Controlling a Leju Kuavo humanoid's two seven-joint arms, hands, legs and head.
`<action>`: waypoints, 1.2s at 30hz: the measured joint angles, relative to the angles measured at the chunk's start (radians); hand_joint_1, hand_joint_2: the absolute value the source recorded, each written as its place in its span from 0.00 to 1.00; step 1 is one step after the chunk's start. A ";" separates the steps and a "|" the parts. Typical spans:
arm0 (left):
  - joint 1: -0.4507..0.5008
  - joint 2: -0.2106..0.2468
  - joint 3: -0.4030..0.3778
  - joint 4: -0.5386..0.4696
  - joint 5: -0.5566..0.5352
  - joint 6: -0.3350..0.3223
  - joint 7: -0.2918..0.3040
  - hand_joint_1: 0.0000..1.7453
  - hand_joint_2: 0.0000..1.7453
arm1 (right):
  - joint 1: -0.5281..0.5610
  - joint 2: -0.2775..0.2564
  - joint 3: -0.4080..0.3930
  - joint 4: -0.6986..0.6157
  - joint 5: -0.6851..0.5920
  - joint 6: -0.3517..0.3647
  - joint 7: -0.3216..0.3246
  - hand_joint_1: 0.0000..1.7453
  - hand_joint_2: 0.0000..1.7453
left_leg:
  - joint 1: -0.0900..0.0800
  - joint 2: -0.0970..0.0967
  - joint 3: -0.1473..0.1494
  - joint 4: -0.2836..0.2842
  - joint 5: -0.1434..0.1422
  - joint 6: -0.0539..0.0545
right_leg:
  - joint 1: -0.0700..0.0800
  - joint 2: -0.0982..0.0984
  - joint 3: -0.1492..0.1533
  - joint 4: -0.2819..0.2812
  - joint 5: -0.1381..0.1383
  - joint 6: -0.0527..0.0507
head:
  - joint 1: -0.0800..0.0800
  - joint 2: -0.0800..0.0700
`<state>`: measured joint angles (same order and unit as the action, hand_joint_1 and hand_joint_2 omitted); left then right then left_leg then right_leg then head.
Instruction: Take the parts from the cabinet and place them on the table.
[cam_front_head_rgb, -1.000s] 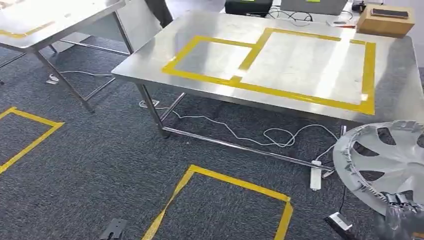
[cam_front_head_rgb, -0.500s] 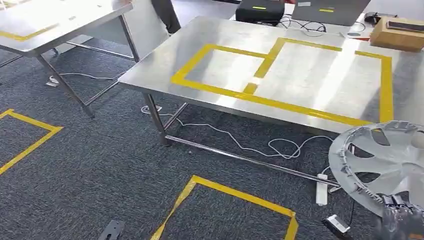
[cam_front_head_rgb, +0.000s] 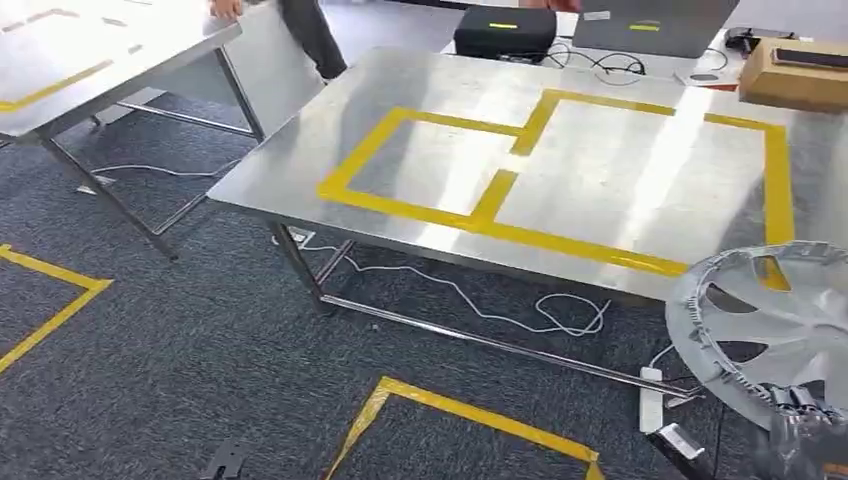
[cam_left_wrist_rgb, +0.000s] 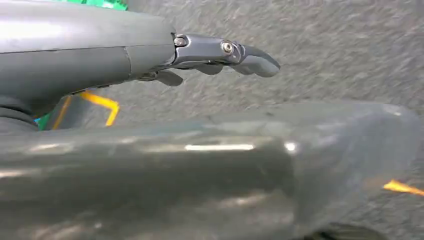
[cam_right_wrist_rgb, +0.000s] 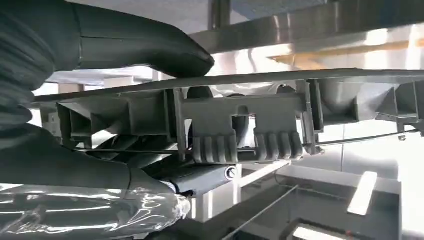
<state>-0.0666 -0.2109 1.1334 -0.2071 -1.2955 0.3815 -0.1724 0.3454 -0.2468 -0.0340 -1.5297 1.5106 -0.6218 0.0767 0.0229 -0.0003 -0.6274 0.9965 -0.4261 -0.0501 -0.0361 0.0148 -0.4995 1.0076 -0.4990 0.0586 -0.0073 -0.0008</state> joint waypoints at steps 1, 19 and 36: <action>-0.002 -0.001 0.000 0.000 0.000 0.001 -0.003 0.00 0.00 | 0.002 0.000 -0.001 0.000 0.000 0.001 0.000 1.00 1.00 | -0.001 0.013 0.002 0.014 -0.013 0.008 | 0.003 0.000 -0.006 -0.002 -0.012 0.009 | -0.006 0.000; -0.004 0.006 0.000 0.000 -0.008 -0.034 -0.024 0.00 0.00 | -0.016 0.000 0.002 0.003 -0.003 0.001 -0.008 1.00 1.00 | -0.012 -0.002 0.027 0.000 -0.007 0.076 | -0.015 -0.017 0.042 -0.050 -0.025 0.065 | -0.001 0.000; -0.004 0.008 -0.001 0.000 -0.010 -0.035 -0.016 0.00 0.00 | -0.009 0.001 0.006 0.016 -0.006 0.001 -0.006 1.00 1.00 | -0.009 -0.005 0.108 0.026 -0.065 0.018 | 0.002 -0.011 -0.047 0.012 0.007 -0.005 | -0.002 0.000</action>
<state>-0.0704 -0.2033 1.1322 -0.2068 -1.3050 0.3460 -0.1881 0.3369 -0.2461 -0.0279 -1.5141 1.5045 -0.6210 0.0710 0.0141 -0.0054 -0.5195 1.0227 -0.4914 -0.0317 -0.0342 0.0037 -0.5463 1.0197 -0.4918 0.0541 -0.0095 -0.0004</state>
